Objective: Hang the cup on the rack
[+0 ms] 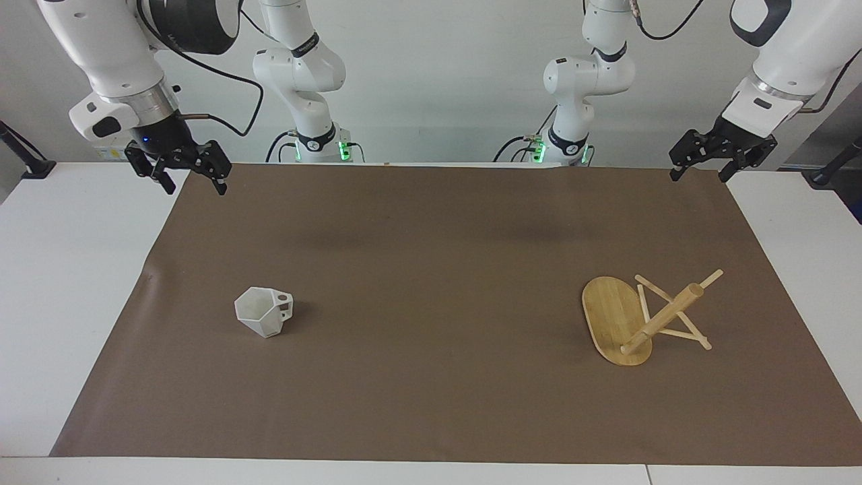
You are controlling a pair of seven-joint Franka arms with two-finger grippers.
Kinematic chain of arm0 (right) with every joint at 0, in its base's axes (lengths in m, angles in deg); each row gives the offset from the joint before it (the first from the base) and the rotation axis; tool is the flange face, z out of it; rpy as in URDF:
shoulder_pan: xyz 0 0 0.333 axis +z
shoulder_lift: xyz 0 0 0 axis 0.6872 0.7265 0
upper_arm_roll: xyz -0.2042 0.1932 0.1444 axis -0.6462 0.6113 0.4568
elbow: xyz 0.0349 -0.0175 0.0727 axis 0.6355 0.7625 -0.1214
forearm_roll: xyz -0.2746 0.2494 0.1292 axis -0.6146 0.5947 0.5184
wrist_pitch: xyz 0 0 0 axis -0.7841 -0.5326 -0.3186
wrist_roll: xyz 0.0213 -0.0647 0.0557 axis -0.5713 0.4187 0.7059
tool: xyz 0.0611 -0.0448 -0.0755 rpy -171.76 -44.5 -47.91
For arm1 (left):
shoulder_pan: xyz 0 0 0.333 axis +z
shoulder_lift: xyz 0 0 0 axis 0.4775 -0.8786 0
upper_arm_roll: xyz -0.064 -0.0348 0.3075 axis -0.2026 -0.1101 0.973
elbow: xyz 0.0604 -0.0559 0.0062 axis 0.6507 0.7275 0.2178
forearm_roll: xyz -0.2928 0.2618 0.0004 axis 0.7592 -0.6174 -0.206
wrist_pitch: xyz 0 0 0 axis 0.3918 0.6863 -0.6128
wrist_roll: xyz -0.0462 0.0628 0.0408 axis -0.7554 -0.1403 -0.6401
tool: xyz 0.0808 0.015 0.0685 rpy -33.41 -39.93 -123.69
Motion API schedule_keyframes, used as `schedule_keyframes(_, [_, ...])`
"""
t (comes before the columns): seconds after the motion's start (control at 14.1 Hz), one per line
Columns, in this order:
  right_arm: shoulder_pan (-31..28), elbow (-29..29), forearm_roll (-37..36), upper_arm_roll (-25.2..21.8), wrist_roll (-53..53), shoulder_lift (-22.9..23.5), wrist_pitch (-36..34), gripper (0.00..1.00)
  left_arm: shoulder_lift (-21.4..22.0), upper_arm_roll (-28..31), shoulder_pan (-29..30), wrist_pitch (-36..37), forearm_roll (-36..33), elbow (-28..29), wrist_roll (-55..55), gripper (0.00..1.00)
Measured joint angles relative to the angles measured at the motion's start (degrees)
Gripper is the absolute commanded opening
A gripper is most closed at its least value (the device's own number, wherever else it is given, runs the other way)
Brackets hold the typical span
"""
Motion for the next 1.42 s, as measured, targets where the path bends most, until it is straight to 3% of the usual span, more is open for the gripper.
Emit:
schedule_keyframes(0.57, [0.1,10.7,0.0,0.3,0.0,0.7,15.3,1.00,0.1,-0.2,0.0,0.0,0.0,0.3,0.1,1.00])
schedule_keyframes(0.99, [0.5,12.2,0.0,0.3,0.0,9.8,26.7,1.00,0.9,-0.6,0.0,-0.9,0.0,2.4,0.1,1.00])
schedule_keyframes(1.42, [0.8,12.2,0.0,0.4,0.0,13.6,32.4,1.00,1.4,-0.6,0.0,-1.3,0.0,2.9,0.1,1.00])
